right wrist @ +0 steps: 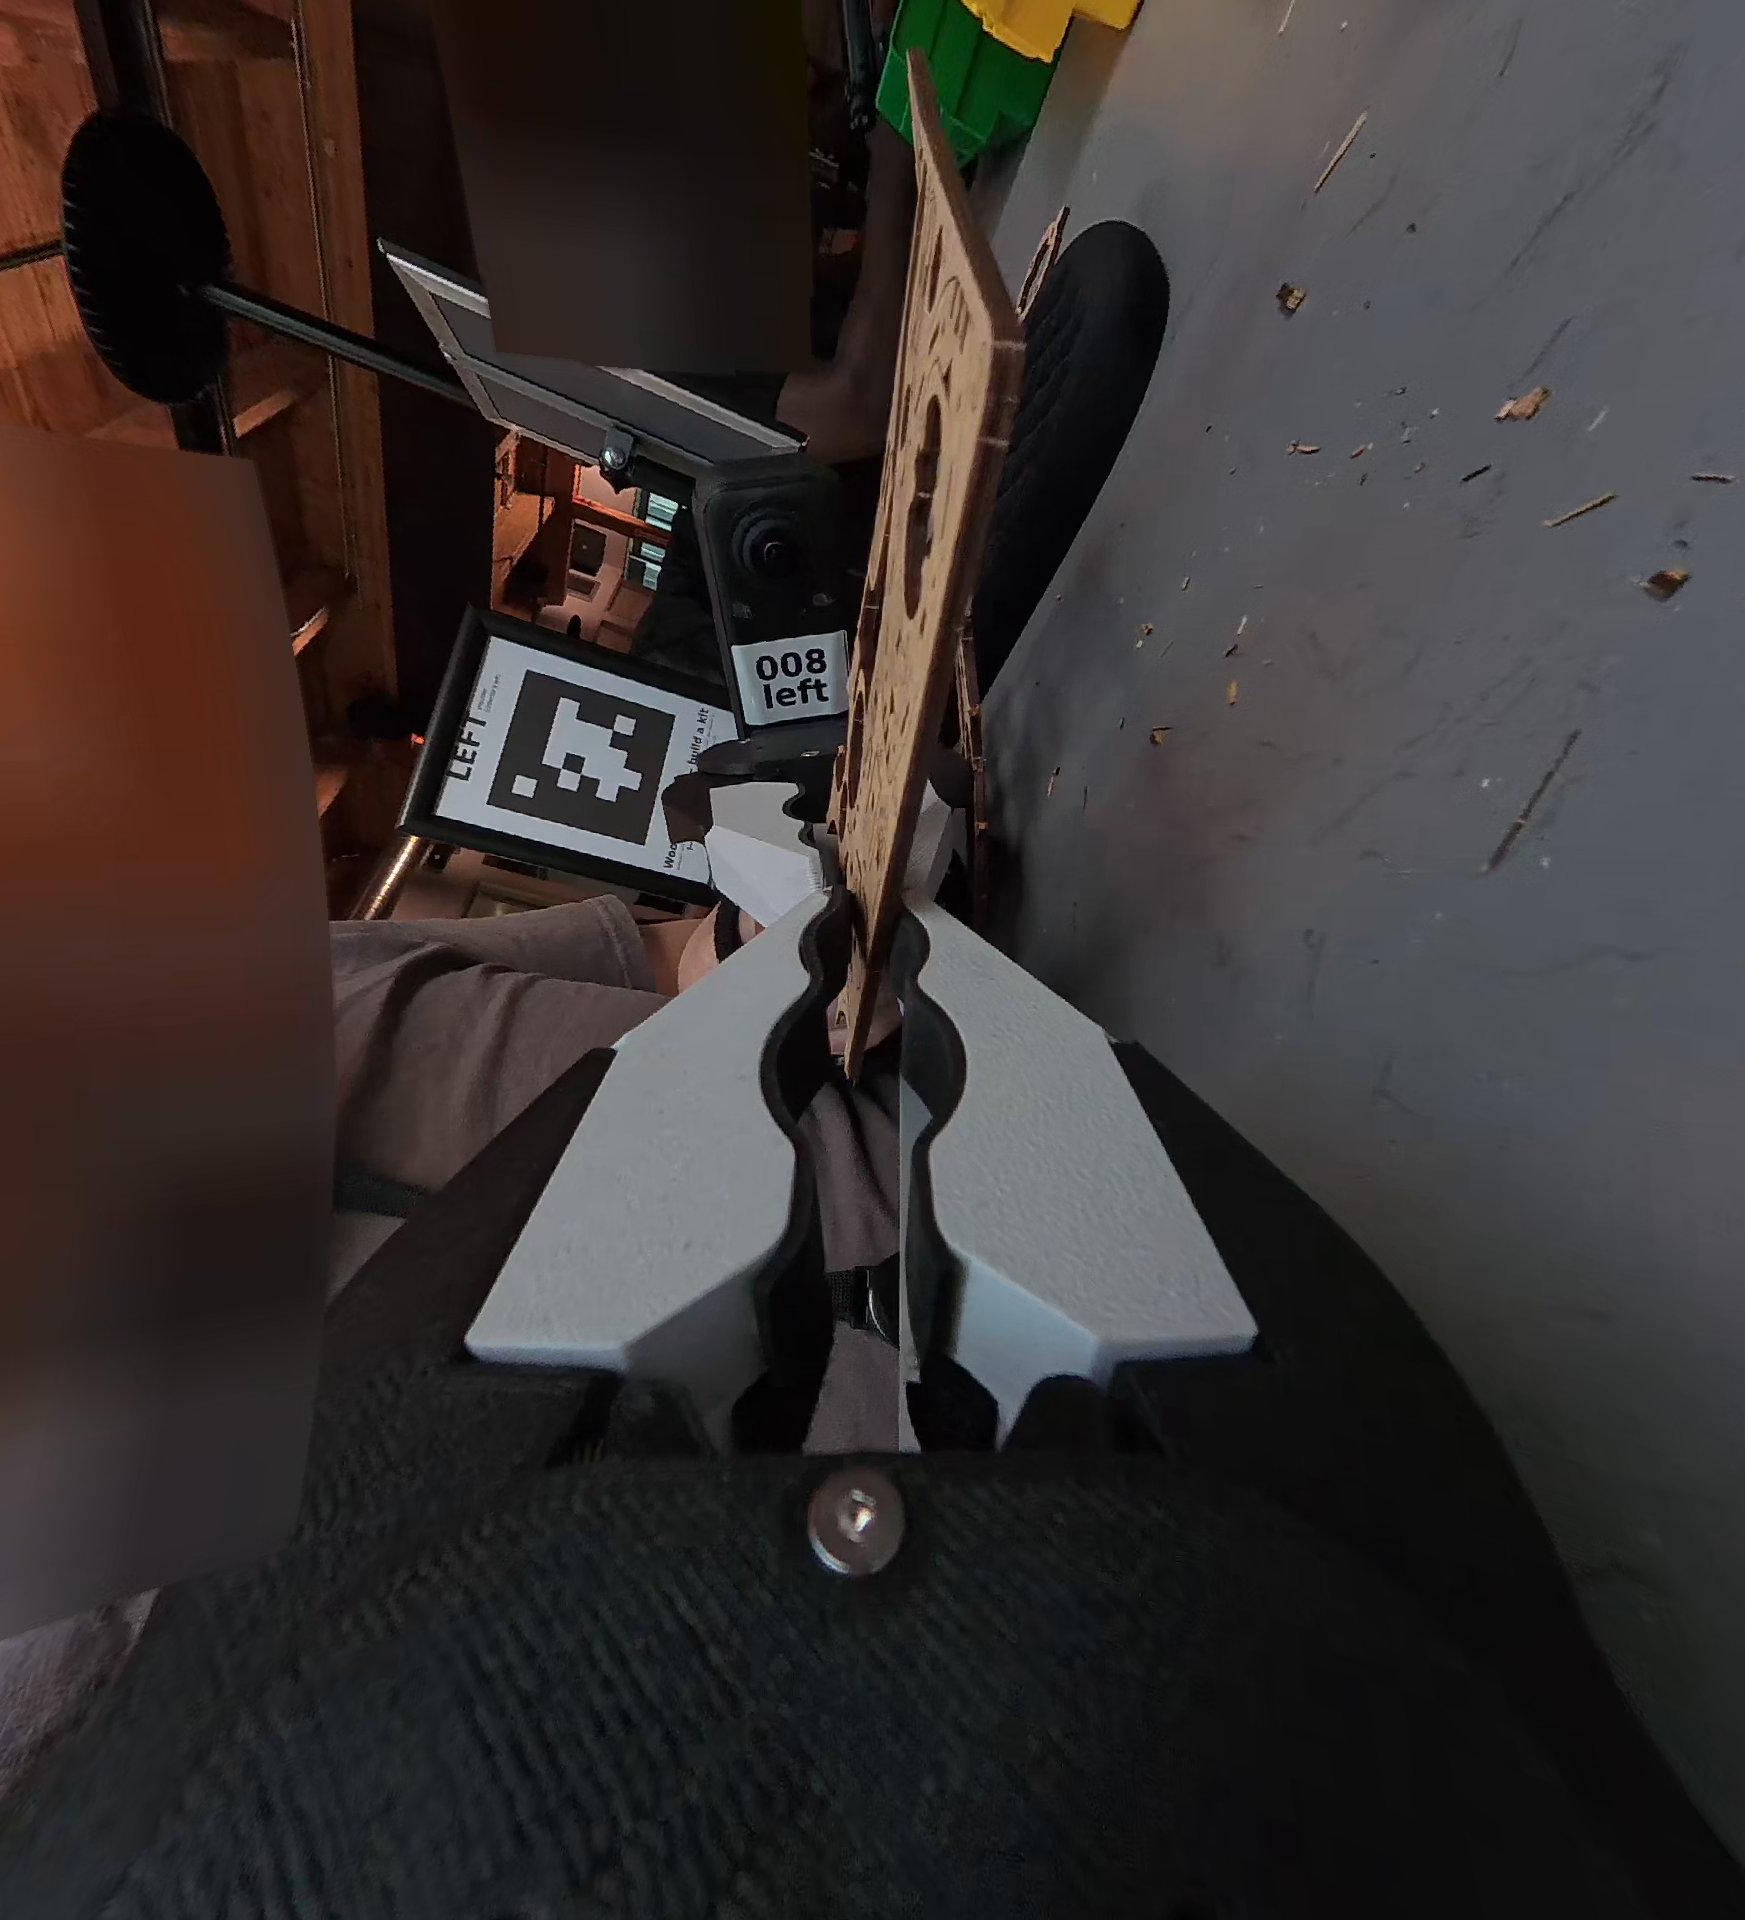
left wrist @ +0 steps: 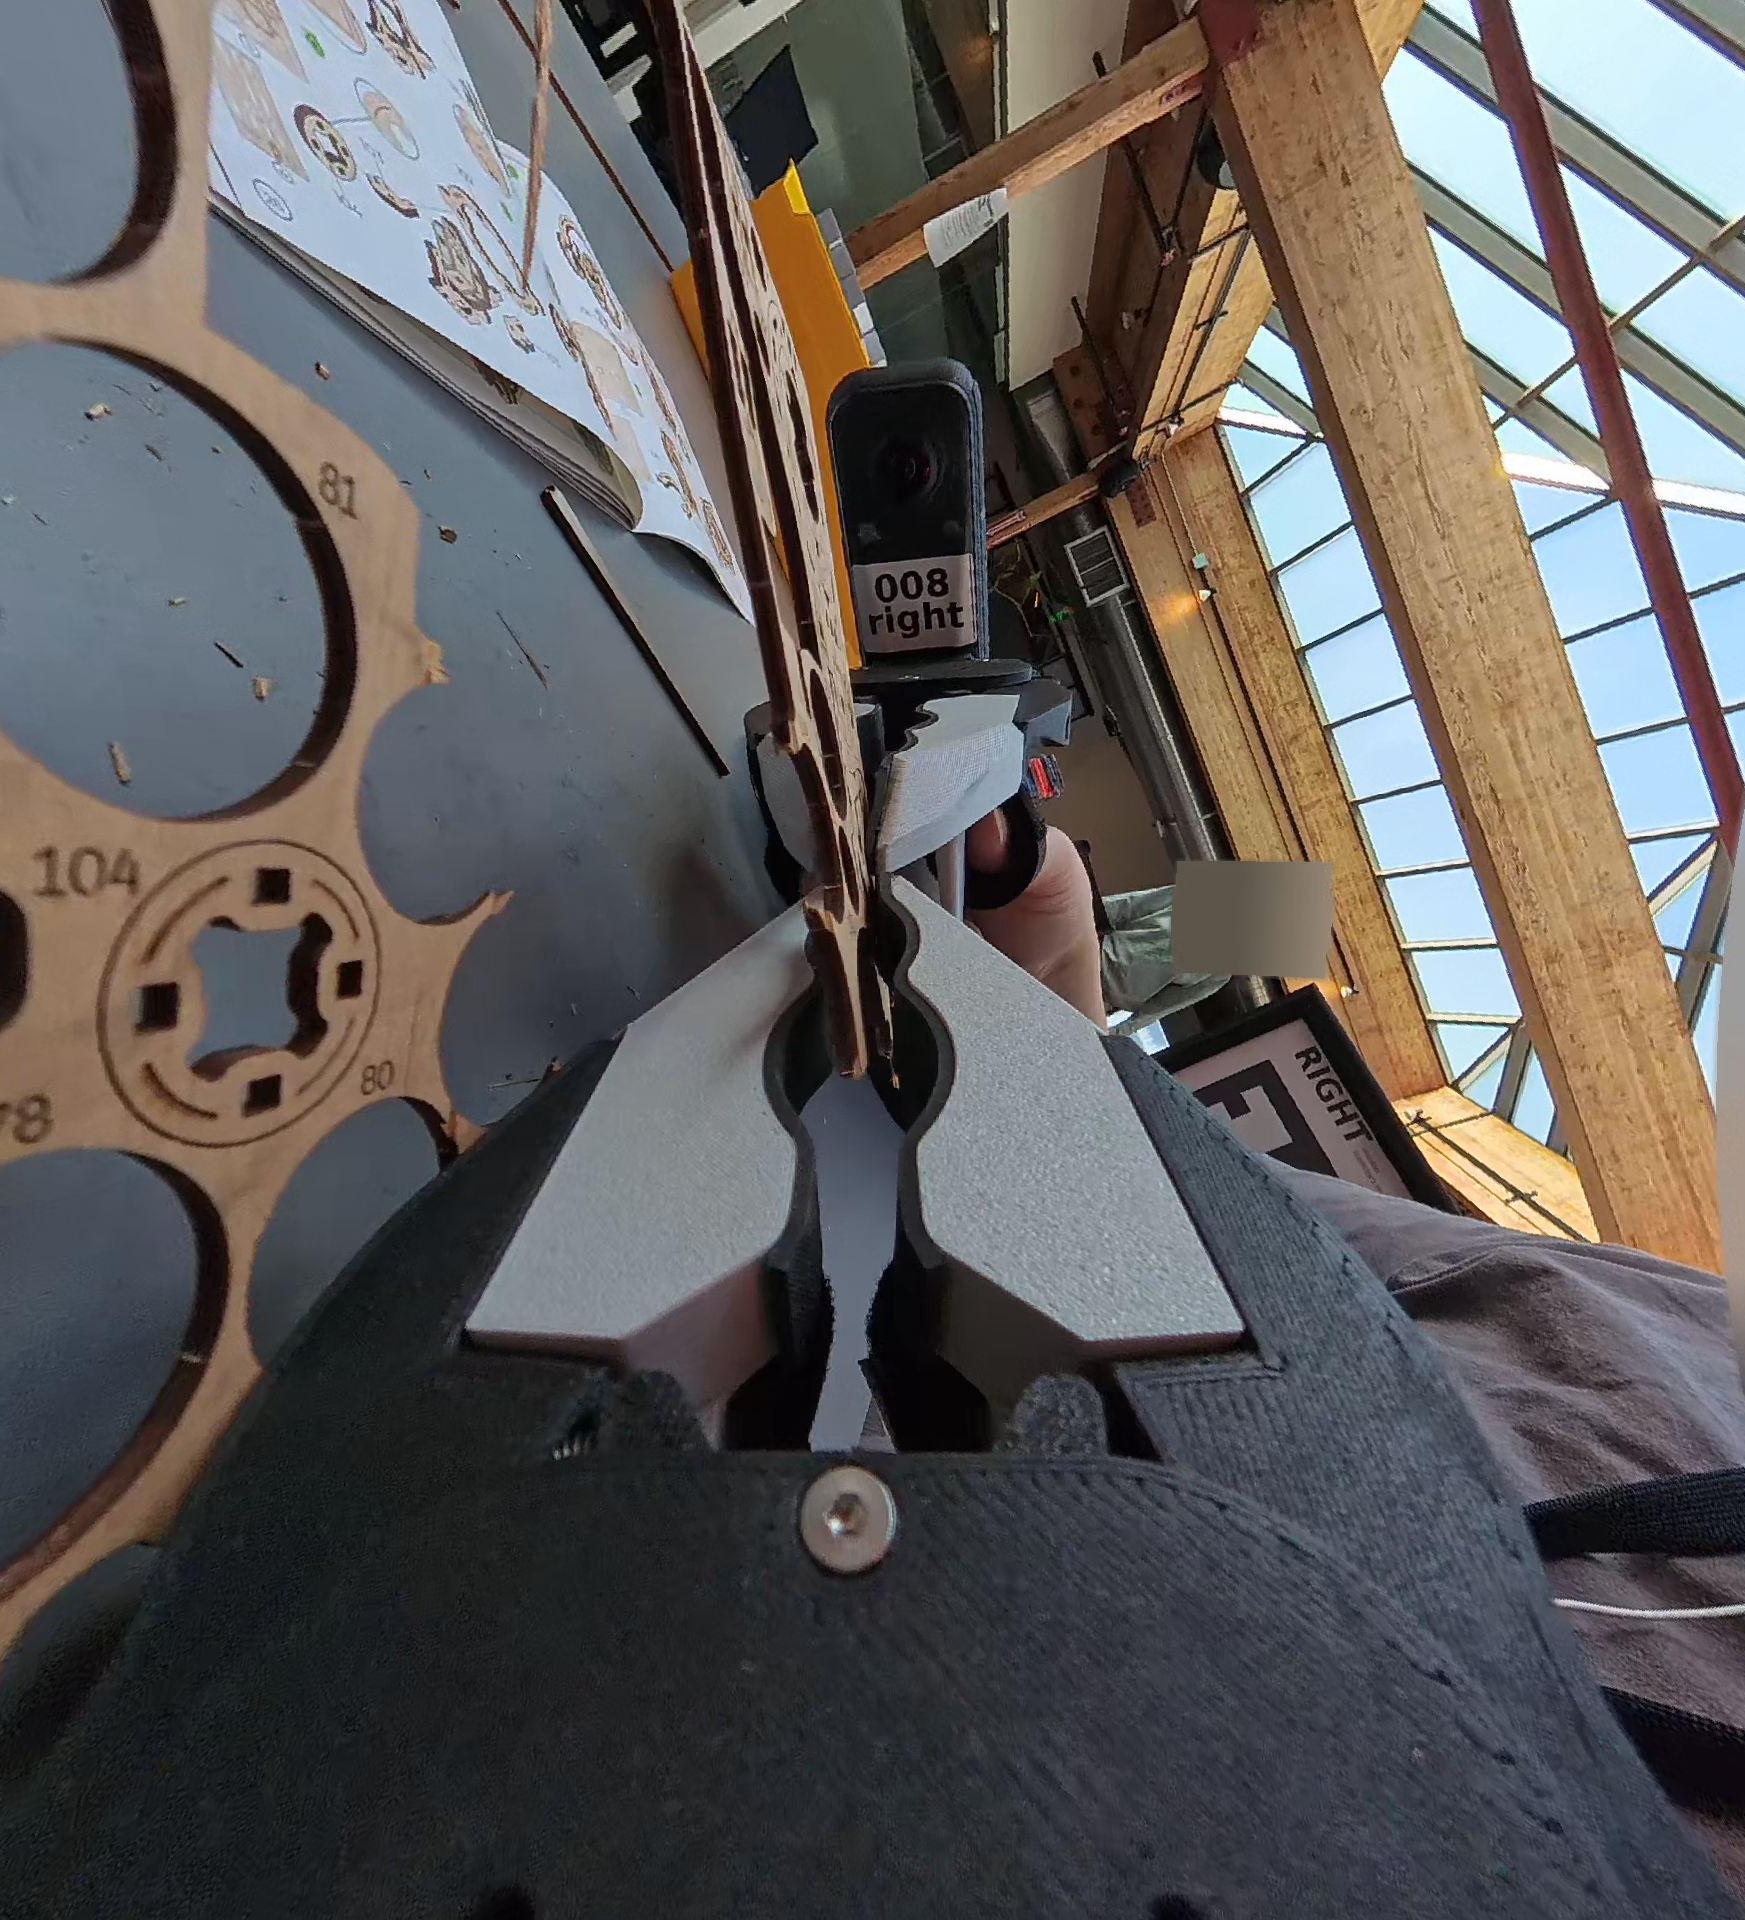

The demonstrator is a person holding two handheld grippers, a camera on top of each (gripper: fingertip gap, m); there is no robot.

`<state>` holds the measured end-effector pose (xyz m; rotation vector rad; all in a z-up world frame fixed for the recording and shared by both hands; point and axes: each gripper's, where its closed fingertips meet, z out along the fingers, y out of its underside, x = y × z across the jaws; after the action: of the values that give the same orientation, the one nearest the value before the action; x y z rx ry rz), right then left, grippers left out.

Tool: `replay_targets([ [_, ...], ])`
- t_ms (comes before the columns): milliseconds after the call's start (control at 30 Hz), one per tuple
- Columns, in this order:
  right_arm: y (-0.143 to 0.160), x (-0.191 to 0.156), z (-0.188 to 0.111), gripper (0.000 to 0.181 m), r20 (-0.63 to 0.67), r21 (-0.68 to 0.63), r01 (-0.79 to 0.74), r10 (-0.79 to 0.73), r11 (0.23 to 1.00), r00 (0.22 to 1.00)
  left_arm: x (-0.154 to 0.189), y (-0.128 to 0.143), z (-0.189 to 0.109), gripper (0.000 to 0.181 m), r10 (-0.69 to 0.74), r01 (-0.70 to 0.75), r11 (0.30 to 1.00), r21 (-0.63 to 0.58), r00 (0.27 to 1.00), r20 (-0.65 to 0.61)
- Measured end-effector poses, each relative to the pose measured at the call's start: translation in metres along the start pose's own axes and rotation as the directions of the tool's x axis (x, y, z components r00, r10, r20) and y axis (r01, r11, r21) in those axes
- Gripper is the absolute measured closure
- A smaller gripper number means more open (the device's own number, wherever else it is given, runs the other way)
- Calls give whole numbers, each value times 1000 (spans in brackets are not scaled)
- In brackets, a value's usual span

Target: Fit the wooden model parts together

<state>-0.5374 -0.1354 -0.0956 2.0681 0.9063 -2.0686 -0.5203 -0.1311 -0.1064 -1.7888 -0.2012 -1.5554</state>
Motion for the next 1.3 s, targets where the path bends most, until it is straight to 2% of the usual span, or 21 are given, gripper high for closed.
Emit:
replay_targets([
  [533, 0, -3, -1, 181, 57, -1, -7, 7, 1000, 998, 3, 1, -3, 178, 2, -2, 1000, -7, 1000, -5],
  [1300, 0, 1, -1, 179, 55, 7, -18, 18, 1000, 998, 2, 2, -3, 180, 11, -10, 1000, -17, 1000, 16],
])
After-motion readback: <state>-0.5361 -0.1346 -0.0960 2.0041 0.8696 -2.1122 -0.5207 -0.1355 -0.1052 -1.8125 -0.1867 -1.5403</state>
